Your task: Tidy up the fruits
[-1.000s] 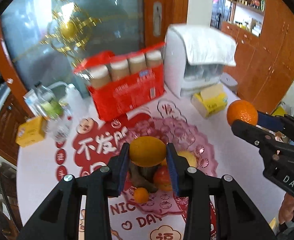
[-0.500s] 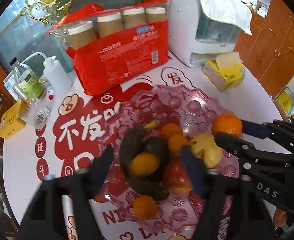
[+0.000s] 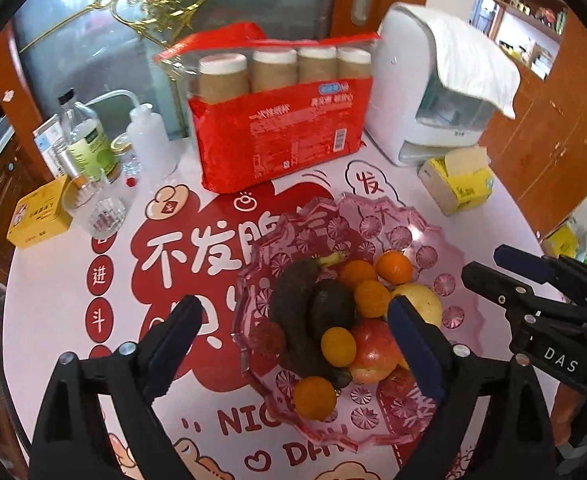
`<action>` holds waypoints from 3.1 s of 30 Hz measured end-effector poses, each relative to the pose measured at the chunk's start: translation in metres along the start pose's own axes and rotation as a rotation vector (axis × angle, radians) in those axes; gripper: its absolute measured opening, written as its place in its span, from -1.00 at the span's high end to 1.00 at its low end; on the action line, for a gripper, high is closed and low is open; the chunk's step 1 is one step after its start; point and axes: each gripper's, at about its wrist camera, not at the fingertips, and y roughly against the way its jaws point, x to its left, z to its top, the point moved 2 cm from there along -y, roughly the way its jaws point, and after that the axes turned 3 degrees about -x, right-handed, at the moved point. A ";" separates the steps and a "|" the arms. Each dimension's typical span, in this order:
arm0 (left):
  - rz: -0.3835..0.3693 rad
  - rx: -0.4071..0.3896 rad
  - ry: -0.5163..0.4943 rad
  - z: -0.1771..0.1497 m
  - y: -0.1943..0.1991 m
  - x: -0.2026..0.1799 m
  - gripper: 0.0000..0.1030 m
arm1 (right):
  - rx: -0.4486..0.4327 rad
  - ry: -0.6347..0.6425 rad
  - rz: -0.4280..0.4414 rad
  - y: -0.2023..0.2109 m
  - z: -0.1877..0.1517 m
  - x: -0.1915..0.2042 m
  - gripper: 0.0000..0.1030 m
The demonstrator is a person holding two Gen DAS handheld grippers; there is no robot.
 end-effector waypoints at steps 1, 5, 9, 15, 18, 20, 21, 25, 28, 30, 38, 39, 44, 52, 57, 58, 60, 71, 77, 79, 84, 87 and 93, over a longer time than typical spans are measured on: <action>-0.001 -0.006 0.007 0.000 0.006 0.001 -0.82 | -0.006 0.001 0.003 0.005 0.001 0.001 0.02; 0.002 -0.040 0.024 -0.002 0.035 0.003 -0.94 | -0.034 0.006 0.015 0.027 0.002 0.008 0.01; 0.005 -0.079 0.026 -0.007 0.066 0.000 -0.94 | -0.065 0.017 0.035 0.051 0.000 0.016 0.01; 0.023 -0.130 0.051 -0.027 0.112 -0.005 -0.94 | -0.119 0.041 0.056 0.090 -0.013 0.028 -0.14; 0.030 -0.137 0.068 -0.042 0.128 -0.008 -0.94 | -0.133 0.045 0.072 0.107 -0.027 0.032 -0.20; 0.032 -0.140 0.073 -0.055 0.138 -0.011 -0.94 | -0.136 0.045 0.085 0.116 -0.040 0.034 -0.22; 0.035 -0.141 0.073 -0.061 0.141 -0.013 -0.94 | -0.136 0.045 0.087 0.120 -0.045 0.035 -0.23; 0.053 -0.145 0.074 -0.091 0.158 -0.021 -0.95 | -0.133 0.034 0.101 0.135 -0.075 0.036 -0.23; 0.065 -0.150 0.086 -0.115 0.168 -0.026 -0.95 | -0.136 0.022 0.094 0.147 -0.098 0.035 -0.23; 0.074 -0.143 0.095 -0.130 0.173 -0.028 -0.94 | -0.131 0.012 0.083 0.152 -0.113 0.034 -0.23; 0.127 -0.137 0.122 -0.189 0.200 -0.036 -0.94 | -0.076 -0.009 0.070 0.168 -0.172 0.035 -0.23; 0.139 -0.135 0.121 -0.196 0.203 -0.037 -0.94 | -0.071 -0.009 0.069 0.169 -0.177 0.035 -0.23; 0.165 -0.129 0.140 -0.222 0.217 -0.041 -0.95 | -0.048 -0.006 0.063 0.179 -0.204 0.037 -0.23; 0.204 -0.119 0.173 -0.241 0.225 -0.054 -0.95 | -0.065 -0.017 0.054 0.202 -0.222 0.038 -0.23; 0.214 -0.134 0.167 -0.238 0.228 -0.061 -0.95 | -0.111 0.016 0.014 0.215 -0.221 0.042 -0.23; 0.216 -0.137 0.168 -0.237 0.228 -0.062 -0.94 | -0.115 0.020 0.010 0.217 -0.221 0.043 -0.23; 0.220 -0.135 0.166 -0.235 0.228 -0.064 -0.94 | -0.118 0.023 0.008 0.219 -0.221 0.044 -0.23; 0.220 -0.134 0.162 -0.233 0.229 -0.066 -0.95 | -0.125 0.030 0.005 0.223 -0.219 0.045 -0.23; 0.223 -0.126 0.166 -0.235 0.229 -0.064 -0.94 | -0.115 0.039 0.010 0.219 -0.219 0.047 -0.23; 0.223 -0.122 0.168 -0.237 0.229 -0.062 -0.94 | -0.111 0.040 0.011 0.218 -0.219 0.047 -0.23; 0.223 -0.115 0.168 -0.239 0.227 -0.060 -0.94 | -0.104 0.040 0.014 0.214 -0.219 0.049 -0.23; 0.223 -0.112 0.169 -0.241 0.226 -0.059 -0.94 | -0.102 0.043 0.013 0.214 -0.220 0.050 -0.23; 0.222 -0.108 0.167 -0.243 0.224 -0.058 -0.94 | -0.098 0.043 0.014 0.211 -0.220 0.051 -0.23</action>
